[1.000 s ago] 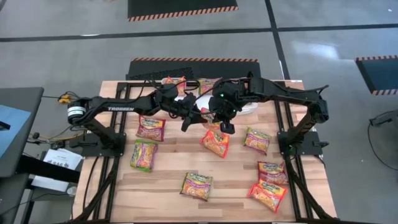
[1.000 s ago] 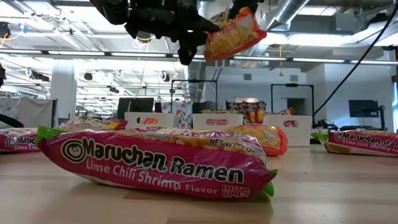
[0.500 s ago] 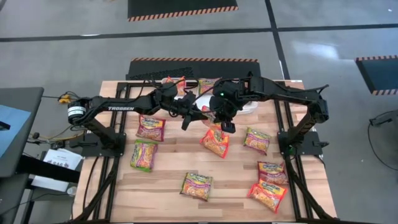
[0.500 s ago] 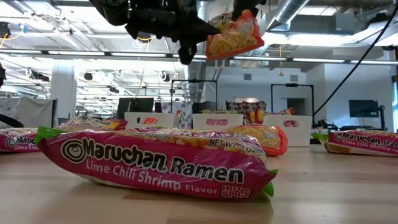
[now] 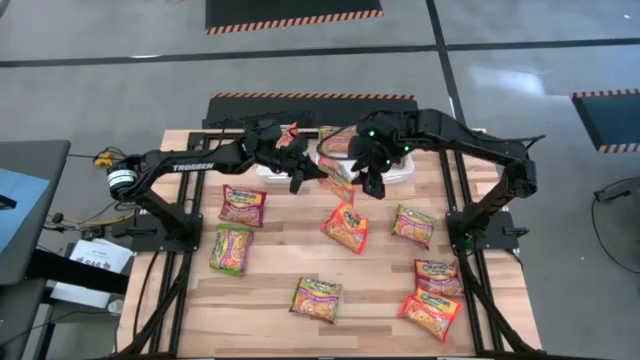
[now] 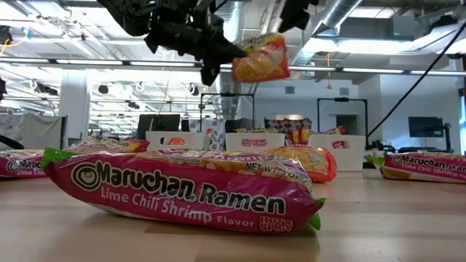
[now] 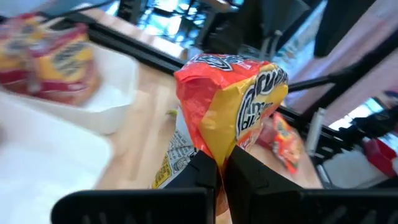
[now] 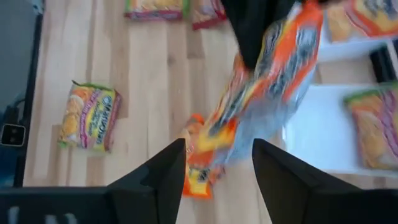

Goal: Sort Maruchan noodles
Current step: Put the orange noodle pack into the left white bin

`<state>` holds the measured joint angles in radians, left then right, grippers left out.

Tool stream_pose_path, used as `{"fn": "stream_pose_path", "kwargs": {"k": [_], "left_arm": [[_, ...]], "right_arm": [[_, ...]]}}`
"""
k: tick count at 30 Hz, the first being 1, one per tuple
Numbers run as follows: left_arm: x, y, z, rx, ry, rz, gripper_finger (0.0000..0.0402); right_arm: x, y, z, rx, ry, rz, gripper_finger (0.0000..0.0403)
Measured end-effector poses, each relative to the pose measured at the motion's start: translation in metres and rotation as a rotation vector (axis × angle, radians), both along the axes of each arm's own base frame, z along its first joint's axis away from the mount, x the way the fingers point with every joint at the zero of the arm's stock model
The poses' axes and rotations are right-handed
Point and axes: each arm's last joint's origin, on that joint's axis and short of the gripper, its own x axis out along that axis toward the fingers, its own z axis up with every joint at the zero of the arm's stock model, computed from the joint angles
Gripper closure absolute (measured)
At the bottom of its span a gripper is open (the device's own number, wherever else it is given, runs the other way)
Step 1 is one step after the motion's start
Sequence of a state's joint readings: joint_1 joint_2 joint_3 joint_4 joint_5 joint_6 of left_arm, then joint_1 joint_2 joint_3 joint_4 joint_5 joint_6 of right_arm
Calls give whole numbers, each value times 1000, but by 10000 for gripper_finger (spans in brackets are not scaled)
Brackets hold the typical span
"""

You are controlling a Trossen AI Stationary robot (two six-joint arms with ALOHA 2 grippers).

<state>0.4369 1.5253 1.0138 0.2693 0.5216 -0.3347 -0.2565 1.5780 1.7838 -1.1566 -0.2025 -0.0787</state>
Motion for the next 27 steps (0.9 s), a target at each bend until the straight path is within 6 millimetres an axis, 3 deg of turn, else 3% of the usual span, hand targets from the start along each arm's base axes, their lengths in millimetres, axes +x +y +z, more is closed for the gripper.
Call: {"fn": "stream_pose_path", "kwargs": {"k": [9,16,21,27], "left_arm": [[-48,41,12,44,131,322,401],[-88,50,27,4,126,660,401],[-109,41,10,-80,120,864,401],[-119,34,-24,-175,108,934,401]], "right_arm": [[-26,-24,14,-16,-33,-100,195],[-29,-36,13,-67,-27,-72,195],[-27,-39,9,-84,-10,-48,195],[-26,-44,5,-78,15,-54,195]]}}
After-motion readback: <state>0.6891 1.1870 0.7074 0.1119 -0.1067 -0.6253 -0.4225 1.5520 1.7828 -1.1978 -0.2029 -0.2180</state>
